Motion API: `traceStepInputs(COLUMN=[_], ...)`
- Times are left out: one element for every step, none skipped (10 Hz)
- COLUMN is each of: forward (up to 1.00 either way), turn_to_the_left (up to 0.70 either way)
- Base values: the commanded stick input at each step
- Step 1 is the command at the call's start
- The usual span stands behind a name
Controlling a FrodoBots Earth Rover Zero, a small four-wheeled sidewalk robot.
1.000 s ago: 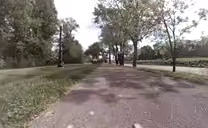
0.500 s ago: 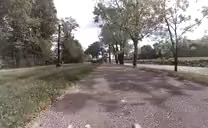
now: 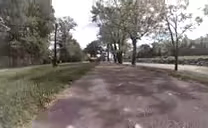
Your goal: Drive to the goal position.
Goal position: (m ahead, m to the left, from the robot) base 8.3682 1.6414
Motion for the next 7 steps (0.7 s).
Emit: traceStepInputs(forward=[1.00, 1.00, 1.00, 1.00, 1.00, 1.00, 1.00], turn_to_the_left=[0.00, 0.00, 0.00, 0.00, 0.00, 0.00, 0.00])
